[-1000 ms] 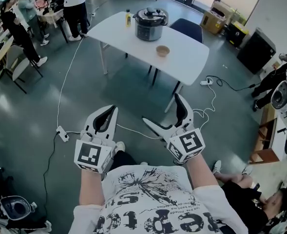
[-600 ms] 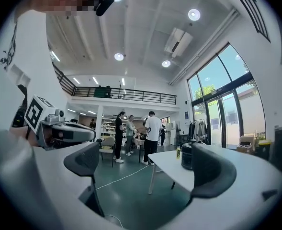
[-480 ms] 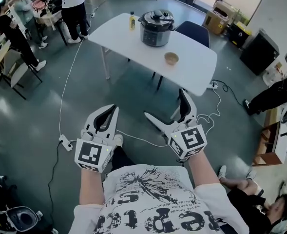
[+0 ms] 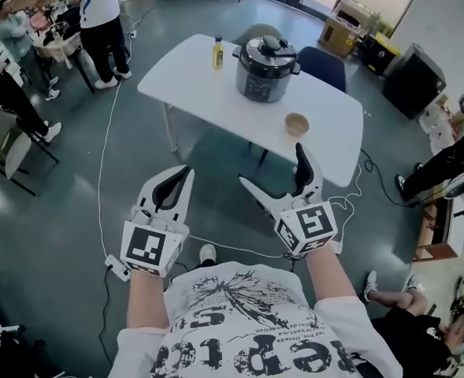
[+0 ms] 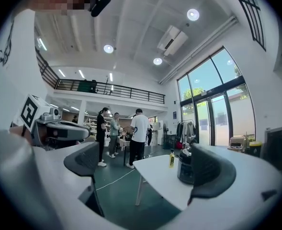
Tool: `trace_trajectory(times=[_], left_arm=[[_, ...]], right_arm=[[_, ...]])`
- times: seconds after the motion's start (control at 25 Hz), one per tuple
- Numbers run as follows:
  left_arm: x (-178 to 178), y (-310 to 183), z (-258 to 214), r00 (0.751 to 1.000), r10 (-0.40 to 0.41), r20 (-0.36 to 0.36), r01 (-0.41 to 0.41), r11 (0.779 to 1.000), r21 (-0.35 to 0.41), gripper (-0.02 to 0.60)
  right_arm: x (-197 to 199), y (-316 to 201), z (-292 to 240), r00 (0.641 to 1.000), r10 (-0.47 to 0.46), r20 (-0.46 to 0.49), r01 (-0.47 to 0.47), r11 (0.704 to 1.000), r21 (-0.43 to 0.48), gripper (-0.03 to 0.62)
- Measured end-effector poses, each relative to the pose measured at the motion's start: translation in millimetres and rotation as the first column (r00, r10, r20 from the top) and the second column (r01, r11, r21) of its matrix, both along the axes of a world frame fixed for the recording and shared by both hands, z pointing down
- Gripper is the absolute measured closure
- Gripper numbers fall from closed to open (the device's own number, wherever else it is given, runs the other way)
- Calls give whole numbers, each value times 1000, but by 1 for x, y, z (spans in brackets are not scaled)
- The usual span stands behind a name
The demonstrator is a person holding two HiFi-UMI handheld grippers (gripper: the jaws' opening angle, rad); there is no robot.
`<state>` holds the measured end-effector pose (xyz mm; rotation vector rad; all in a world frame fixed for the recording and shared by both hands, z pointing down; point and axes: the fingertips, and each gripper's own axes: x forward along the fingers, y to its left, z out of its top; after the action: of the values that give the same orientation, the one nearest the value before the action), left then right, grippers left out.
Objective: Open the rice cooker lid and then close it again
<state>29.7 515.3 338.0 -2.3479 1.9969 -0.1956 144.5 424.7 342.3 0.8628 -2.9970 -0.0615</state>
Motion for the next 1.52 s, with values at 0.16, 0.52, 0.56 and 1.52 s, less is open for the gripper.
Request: trace_trajectory(times=[0.16, 0.52, 0.56, 1.52], left_arm=[[-73, -57, -1, 999, 45, -1, -45, 999, 19, 568], [-171, -157, 21, 997, 56, -58, -53, 997, 54, 568], [-178, -168, 27, 997, 63, -53, -61, 997, 38, 568], [-228, -727, 5, 980, 199, -27, -200, 980, -22, 568]], right_arm=[[-69, -57, 6, 999, 47, 0, -47, 999, -13, -3], [-163, -158, 43, 996, 85, -25, -86, 993, -79, -3], [-170, -170, 45, 996, 87, -29, -89, 993, -83, -3], [-217, -732, 54, 957, 167, -236, -220, 951, -216, 5]])
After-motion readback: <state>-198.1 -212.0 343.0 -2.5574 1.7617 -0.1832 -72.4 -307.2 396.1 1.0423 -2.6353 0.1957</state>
